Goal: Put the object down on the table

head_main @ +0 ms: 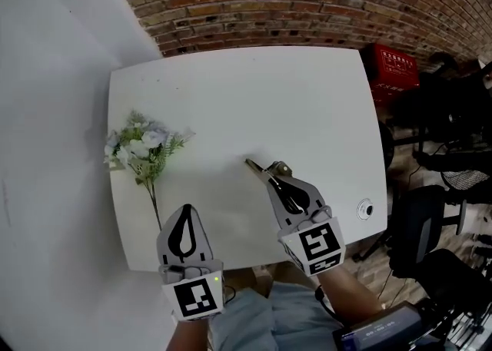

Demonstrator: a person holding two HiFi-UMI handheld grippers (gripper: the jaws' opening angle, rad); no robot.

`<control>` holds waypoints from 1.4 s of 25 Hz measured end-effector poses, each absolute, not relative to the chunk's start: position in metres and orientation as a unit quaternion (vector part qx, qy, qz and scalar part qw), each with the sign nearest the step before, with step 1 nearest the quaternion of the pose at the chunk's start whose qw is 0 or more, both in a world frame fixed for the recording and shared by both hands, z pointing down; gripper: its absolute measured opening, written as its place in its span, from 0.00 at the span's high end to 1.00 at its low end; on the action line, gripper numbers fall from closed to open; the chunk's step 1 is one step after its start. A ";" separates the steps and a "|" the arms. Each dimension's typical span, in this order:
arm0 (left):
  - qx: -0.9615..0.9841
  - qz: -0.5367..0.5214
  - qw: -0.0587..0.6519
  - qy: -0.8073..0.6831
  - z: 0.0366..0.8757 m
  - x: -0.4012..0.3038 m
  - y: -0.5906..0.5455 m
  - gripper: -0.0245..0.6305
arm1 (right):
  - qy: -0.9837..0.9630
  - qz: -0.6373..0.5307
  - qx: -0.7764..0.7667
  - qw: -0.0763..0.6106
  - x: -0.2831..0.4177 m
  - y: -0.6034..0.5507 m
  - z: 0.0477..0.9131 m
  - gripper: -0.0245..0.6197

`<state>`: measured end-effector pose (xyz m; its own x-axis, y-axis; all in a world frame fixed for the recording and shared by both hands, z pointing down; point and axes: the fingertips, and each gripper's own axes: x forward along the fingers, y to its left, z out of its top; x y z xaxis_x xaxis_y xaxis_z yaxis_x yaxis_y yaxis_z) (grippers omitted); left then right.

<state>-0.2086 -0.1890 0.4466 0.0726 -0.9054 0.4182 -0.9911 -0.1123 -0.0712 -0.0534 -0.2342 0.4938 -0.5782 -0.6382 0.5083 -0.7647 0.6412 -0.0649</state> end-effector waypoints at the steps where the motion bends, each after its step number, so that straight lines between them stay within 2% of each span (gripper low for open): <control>1: 0.723 0.185 0.120 -0.655 0.450 -0.209 -0.188 0.95 | -0.876 0.142 0.399 0.229 -0.053 -0.234 0.498 0.92; 35: 0.726 0.205 0.138 -0.642 0.480 -0.211 -0.182 0.95 | -0.867 0.148 0.395 0.265 -0.053 -0.219 0.526 0.92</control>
